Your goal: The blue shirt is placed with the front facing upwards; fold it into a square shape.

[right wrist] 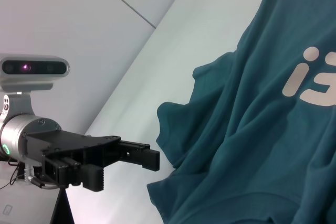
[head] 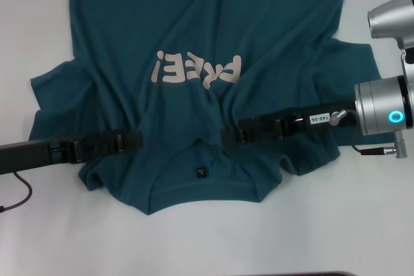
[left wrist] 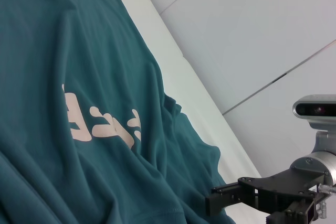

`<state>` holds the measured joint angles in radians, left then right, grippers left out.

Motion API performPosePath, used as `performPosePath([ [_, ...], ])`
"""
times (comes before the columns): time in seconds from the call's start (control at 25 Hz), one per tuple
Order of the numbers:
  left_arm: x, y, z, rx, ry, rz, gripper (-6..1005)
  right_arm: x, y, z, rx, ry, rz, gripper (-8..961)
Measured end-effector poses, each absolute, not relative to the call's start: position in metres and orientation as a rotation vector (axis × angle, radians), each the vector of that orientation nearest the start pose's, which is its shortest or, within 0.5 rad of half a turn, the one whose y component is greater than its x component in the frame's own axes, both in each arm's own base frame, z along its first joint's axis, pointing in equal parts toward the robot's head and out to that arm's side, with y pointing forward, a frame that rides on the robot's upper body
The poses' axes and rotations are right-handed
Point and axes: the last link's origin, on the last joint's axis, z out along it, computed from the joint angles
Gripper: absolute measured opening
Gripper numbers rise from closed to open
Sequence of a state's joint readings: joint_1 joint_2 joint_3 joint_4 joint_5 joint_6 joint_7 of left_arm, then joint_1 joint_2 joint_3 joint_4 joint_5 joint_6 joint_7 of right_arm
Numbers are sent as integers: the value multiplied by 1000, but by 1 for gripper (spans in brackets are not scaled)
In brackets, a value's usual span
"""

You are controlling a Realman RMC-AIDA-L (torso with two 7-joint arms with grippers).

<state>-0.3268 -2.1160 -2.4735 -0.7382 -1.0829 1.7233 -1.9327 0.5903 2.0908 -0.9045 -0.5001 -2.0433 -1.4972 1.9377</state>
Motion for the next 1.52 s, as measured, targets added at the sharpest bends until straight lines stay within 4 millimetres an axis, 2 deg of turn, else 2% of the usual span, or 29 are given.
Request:
performPosePath([
  [0.76,-302,257,-1,-2519,-1610,-815,857,252,309,-59,-2783,1519,551,927],
  [0.96,-314,268,12,-2282,-1820,-853,857,251,310,-58,-2777,1521,564,927],
  [1.04,-320,273,22,-2145,-1923,-902,857,251,310,-58,-2776,1521,571,927],
  [1.2,-333,276,42,-1923,-1995,-1032,856,251,311,-57,-2769,1522,585,927],
  [1.52,-357,273,51,-1786,-2032,-946,858,248,312,-54,-2775,1520,605,927],
])
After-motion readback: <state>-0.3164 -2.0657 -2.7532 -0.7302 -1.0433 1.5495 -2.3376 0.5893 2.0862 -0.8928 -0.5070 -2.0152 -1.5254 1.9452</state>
